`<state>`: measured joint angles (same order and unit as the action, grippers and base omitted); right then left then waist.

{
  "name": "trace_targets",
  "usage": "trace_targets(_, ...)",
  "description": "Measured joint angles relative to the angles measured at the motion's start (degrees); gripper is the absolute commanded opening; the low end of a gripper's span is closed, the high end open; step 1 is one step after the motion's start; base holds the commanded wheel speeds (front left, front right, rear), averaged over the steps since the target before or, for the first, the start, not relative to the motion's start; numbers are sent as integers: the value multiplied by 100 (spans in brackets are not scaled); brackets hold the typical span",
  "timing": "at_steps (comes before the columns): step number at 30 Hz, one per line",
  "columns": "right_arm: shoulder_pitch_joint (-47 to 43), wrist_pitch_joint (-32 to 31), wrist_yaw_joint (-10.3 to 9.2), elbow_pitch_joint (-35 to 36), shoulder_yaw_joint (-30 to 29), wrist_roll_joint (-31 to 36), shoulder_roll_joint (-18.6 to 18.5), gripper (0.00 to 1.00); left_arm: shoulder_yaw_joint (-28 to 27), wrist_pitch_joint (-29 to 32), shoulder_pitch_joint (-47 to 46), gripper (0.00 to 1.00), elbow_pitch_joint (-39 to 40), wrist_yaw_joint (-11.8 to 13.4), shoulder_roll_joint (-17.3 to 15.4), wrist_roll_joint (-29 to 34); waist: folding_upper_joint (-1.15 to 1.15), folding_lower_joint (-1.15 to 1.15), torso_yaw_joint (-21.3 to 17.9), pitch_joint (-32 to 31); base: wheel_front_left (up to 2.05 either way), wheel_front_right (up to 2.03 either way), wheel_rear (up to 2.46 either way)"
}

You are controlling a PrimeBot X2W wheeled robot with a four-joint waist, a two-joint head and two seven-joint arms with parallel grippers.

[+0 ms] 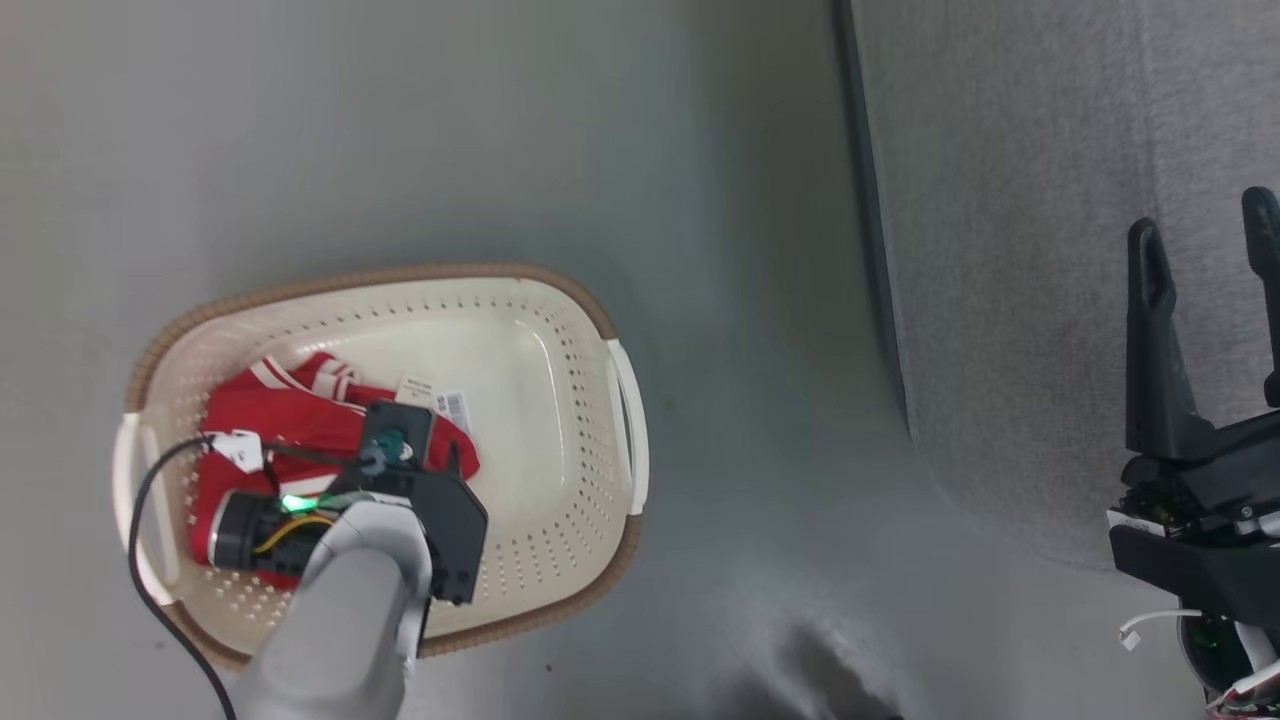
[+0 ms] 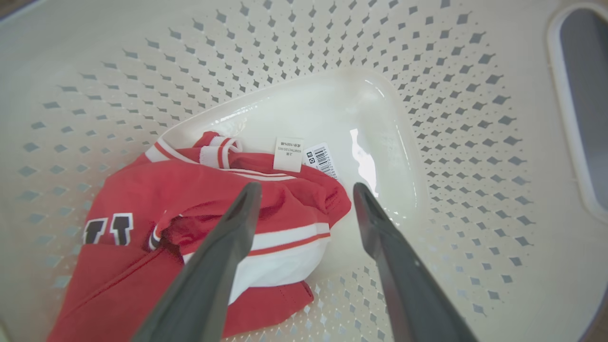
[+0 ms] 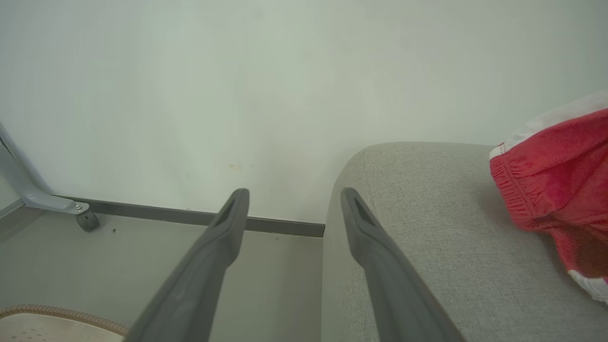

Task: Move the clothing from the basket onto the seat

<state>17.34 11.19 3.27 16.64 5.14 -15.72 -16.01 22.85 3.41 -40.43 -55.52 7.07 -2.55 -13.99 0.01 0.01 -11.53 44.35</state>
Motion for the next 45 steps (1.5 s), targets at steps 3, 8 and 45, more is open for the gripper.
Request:
trace_targets(3, 53, 8, -26, 34, -33, -48, 15, 100, -70, 55, -218, 100, -130, 0, -68, 13, 0, 0, -57, 263, 0, 0, 0)
trace_targets(8, 209, 58, -26, 57, -49, -49, 37, 100, -189, 100, -533, 100, -380, 0, -144, 26, 0, 0, -135, 680, 0, 0, 0)
trace_targets(45, 567, 256, 29, -555, 19, 27, 20, 100, -215, -428, -1094, 0, -1380, -1, 18, 310, -1, -1, -21, 865, 0, 0, 0)
